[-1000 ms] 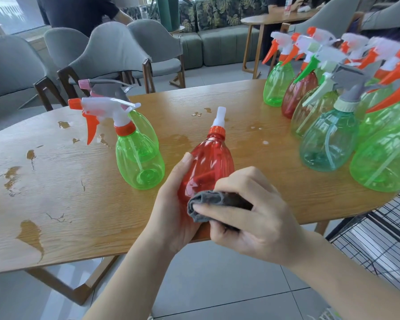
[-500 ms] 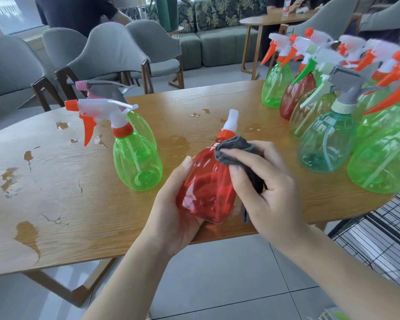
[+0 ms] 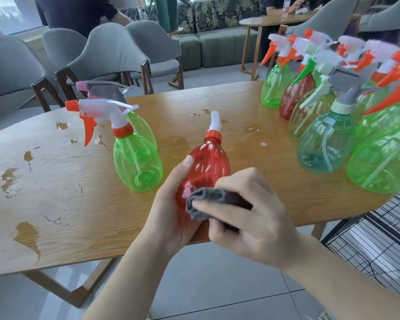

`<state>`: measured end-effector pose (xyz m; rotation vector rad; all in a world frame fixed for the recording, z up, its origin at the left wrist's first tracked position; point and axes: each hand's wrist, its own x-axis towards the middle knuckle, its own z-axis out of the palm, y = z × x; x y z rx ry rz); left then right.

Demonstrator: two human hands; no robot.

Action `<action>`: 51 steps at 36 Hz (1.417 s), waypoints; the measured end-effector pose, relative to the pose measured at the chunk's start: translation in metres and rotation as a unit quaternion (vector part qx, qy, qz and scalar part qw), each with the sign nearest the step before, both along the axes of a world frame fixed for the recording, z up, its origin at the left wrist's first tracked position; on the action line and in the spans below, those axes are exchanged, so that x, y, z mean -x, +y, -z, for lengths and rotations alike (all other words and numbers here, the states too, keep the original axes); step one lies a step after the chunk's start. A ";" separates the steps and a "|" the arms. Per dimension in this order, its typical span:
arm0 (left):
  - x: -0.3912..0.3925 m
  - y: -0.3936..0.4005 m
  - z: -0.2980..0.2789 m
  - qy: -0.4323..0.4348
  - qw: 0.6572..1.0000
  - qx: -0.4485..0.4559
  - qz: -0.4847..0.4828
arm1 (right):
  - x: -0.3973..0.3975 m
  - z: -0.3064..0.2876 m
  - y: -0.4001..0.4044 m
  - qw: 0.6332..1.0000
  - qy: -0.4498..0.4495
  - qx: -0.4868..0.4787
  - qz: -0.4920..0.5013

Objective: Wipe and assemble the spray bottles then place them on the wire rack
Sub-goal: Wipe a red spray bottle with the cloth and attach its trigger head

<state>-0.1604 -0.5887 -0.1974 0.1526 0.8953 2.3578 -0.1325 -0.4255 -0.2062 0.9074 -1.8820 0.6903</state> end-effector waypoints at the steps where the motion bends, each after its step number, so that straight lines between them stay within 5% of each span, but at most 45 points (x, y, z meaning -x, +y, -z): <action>1: 0.000 -0.001 0.000 -0.008 1.000 -0.005 0.003 | 0.001 0.000 0.000 1.000 0.016 -0.015 -0.001; 7: 0.000 0.002 -0.002 0.007 1.000 -0.017 -0.010 | 0.008 -0.003 0.009 0.999 0.029 -0.024 0.026; 15: -0.002 0.002 0.000 0.087 0.993 0.070 -0.044 | 0.023 -0.016 0.021 0.959 -0.201 0.192 0.063; 29: 0.001 0.002 0.008 0.096 0.990 0.086 -0.063 | 0.014 -0.013 0.010 0.961 -0.185 0.197 0.053; 38: 0.004 -0.008 0.011 0.051 0.993 0.054 -0.087 | -0.006 -0.001 0.009 0.999 -0.027 0.046 -0.010; 42: -0.015 -0.014 0.035 0.018 0.978 0.076 -0.194 | -0.009 -0.031 -0.033 0.989 -0.121 0.054 0.071; 43: -0.004 -0.016 0.041 0.015 0.971 0.074 -0.228 | -0.016 -0.042 -0.042 0.979 -0.116 0.058 0.159; 45: 0.000 -0.013 0.039 0.008 0.983 -0.038 -0.181 | -0.015 -0.043 -0.038 0.967 -0.172 0.062 0.178; 46: -0.009 -0.019 0.034 0.036 0.981 0.004 -0.192 | -0.013 -0.038 -0.033 0.978 -0.180 0.053 0.094; 47: -0.012 -0.016 0.033 0.067 0.983 0.023 -0.172 | -0.004 -0.023 -0.018 0.983 -0.116 0.084 0.116; 48: -0.003 -0.002 0.026 0.118 0.990 0.003 -0.074 | 0.006 -0.013 0.009 0.989 -0.085 0.069 0.098; 51: -0.002 -0.009 0.004 0.134 0.987 0.085 -0.037 | 0.021 -0.013 0.018 0.975 -0.144 0.156 0.071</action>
